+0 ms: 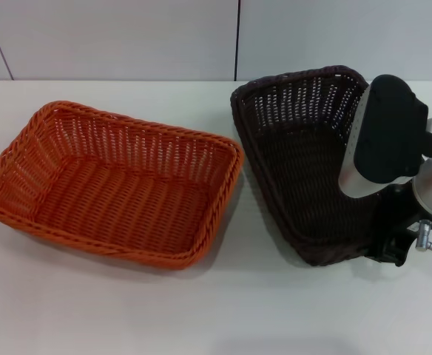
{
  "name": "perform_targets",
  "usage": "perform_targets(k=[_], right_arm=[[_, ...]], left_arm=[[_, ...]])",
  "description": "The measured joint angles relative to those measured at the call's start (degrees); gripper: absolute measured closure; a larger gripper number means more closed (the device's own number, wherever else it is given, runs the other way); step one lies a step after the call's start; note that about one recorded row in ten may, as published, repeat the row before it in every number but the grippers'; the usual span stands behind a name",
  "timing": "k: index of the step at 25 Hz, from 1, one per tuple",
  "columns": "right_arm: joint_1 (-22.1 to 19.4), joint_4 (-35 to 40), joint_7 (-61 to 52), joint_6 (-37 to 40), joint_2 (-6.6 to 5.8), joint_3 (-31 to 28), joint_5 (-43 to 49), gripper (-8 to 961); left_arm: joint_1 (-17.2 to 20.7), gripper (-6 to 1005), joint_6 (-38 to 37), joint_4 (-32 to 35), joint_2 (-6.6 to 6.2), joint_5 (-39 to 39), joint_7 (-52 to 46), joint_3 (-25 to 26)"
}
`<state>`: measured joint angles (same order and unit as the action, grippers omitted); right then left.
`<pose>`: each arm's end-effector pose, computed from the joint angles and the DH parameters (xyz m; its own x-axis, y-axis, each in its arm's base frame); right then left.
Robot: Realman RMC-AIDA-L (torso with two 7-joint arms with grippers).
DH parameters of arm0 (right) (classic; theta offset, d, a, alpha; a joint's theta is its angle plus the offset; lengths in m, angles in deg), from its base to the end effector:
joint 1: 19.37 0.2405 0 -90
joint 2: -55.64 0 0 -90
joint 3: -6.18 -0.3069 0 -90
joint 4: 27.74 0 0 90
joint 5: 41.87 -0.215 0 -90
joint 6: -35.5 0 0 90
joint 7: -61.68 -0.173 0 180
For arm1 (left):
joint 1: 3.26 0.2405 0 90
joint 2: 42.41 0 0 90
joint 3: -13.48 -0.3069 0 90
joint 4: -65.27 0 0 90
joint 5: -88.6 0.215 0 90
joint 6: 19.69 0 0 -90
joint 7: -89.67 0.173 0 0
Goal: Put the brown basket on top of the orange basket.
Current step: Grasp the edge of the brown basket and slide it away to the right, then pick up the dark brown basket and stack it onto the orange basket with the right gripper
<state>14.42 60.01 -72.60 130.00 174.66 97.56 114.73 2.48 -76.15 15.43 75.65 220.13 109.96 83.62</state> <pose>0.2067 0.3710 -0.0529 0.8132 -0.2838 0.5080 -0.1040 -0.9299 -0.3529 -0.4130 0.2780 0.0362 0.7590 -0.0668 0.6477 0.6236 0.3608 -0.6935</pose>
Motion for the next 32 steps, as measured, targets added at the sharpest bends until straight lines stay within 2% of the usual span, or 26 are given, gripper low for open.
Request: perform_targets(k=[5, 7, 14, 23, 32], right_arm=[[-0.06, -0.33, -2.20, -1.48, -0.02, 0.76, 0.50, 721], [-0.23, 0.07, -2.81, -1.79, -0.02, 0.85, 0.70, 735], [-1.24, 7.46, -7.53, -1.55, 0.02, 1.73, 4.15, 746], [0.15, 18.97, -10.26, 2.12, -0.04, 2.92, 6.69, 766], [2.97, 22.72, -10.85, 2.78, -0.04, 4.33, 9.04, 767]], left_arm=[[-0.11, 304, -0.10, 0.68, -0.03, 0.07, -0.31, 0.17], [-0.11, 305, -0.11, 0.78, -0.03, 0.10, -0.48, 0.21], [-0.46, 304, -0.18, 1.39, -0.02, 0.20, -0.60, 0.27], [-0.72, 305, -0.54, 1.68, -0.03, 0.22, -0.69, 0.00], [-0.49, 304, -0.89, 1.85, -0.10, 0.22, -0.69, 0.12]])
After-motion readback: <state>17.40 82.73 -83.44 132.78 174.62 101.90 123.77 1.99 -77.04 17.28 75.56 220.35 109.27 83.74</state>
